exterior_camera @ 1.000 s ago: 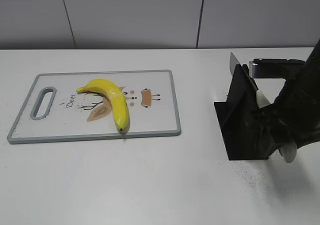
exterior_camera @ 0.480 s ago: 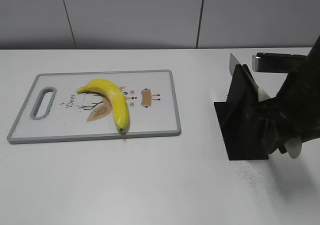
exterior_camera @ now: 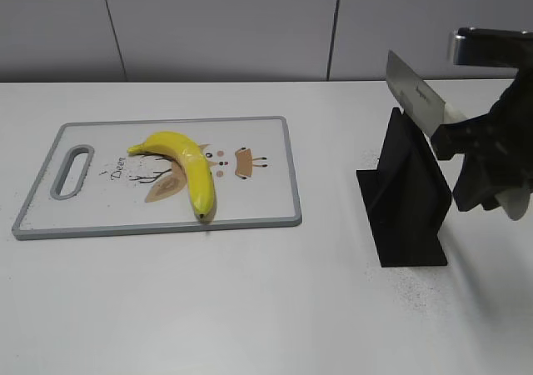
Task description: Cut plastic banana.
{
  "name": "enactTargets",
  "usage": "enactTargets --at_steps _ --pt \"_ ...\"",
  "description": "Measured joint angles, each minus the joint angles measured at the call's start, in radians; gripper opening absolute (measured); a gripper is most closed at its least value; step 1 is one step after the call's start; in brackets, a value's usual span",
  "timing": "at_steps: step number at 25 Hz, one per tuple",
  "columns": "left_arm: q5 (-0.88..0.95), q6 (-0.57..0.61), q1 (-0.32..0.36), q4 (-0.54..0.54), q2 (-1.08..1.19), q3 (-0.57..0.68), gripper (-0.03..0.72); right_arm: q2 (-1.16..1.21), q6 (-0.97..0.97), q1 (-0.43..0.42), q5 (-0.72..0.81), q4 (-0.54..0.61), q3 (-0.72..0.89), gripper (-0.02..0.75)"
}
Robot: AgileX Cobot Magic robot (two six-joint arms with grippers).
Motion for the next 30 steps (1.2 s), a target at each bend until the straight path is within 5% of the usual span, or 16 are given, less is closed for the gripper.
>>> enactTargets --at_steps 11,20,30 --pt "-0.016 0.011 0.000 -0.012 0.062 -0.041 0.490 -0.030 -0.186 0.000 0.026 -0.052 -0.183 0.196" --pt "-0.166 0.202 0.000 -0.124 0.410 -0.092 0.490 0.145 -0.634 -0.003 0.018 -0.019 -0.312 0.196" --pt "-0.230 0.572 -0.001 -0.281 0.896 -0.380 0.490 0.439 -1.062 -0.003 0.091 0.049 -0.679 0.196"
